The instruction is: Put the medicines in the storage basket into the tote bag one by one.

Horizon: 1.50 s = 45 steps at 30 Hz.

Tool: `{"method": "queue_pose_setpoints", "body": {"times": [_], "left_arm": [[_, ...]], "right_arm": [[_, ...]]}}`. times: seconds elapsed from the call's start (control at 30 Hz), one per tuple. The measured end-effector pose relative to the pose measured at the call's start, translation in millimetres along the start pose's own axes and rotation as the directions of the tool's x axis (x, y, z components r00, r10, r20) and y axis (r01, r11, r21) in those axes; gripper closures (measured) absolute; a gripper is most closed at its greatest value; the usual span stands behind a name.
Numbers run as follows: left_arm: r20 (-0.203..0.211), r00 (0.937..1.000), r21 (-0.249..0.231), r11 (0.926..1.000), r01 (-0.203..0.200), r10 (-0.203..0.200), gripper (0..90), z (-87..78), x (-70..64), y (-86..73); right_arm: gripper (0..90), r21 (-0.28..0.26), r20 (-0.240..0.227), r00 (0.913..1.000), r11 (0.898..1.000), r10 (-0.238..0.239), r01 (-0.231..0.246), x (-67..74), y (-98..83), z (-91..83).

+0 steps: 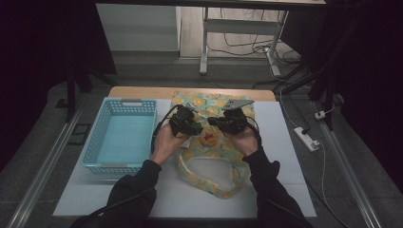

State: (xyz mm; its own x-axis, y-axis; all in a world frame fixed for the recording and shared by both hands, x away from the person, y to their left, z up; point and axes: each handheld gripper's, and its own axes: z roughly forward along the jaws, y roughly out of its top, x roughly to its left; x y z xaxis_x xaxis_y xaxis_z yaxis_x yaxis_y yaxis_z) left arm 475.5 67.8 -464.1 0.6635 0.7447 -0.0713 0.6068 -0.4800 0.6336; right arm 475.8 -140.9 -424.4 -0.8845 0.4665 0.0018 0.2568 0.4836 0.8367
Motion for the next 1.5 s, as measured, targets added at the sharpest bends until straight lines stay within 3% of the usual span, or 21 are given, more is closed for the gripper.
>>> {"method": "queue_pose_setpoints", "body": {"times": [0.23, 0.67, 0.77, 0.97, 1.23, 1.5], "left_arm": [[-0.036, 0.999, -0.003, 0.9996, 0.027, -0.027, 52.0, 7.7, 7.5, 2.4], [-0.032, 0.9981, -0.014, 0.9985, 0.052, -0.053, 51.5, 20.8, 10.1, 7.0], [-0.064, 0.9972, -0.016, 0.9992, 0.038, -0.039, 49.2, 22.3, 6.6, 7.6], [-0.038, 0.999, -0.024, 0.9994, 0.023, -0.024, 34.6, 15.2, 1.5, 9.6], [0.013, 0.9999, -0.022, 0.9997, 0.007, -0.007, 25.3, 1.3, -0.2, 4.5], [0.085, 0.9963, -0.049, 0.9988, 0.01, -0.005, 19.8, -13.3, -3.9, -5.1]], "right_arm": [[90.0, 0.007, -0.002, 1.0, 1.0, -0.003, 0.003, 1.7, -0.4, 2.3], [90.0, 0.006, 0.001, 1.0, 1.0, -0.004, 0.004, 1.9, -0.4, 2.3], [90.0, 0.007, 0.0, 1.0, 1.0, -0.006, 0.006, 2.0, -0.4, 2.5], [90.0, -0.002, 0.002, 1.0, 1.0, -0.003, 0.003, 1.2, 0.4, -0.1], [90.0, -0.01, 0.001, 1.0, 1.0, 0.0, 0.0, 0.1, 1.0, -2.0], [90.0, -0.011, 0.001, 1.0, 1.0, 0.003, -0.003, -1.0, 1.3, -3.5]]}}
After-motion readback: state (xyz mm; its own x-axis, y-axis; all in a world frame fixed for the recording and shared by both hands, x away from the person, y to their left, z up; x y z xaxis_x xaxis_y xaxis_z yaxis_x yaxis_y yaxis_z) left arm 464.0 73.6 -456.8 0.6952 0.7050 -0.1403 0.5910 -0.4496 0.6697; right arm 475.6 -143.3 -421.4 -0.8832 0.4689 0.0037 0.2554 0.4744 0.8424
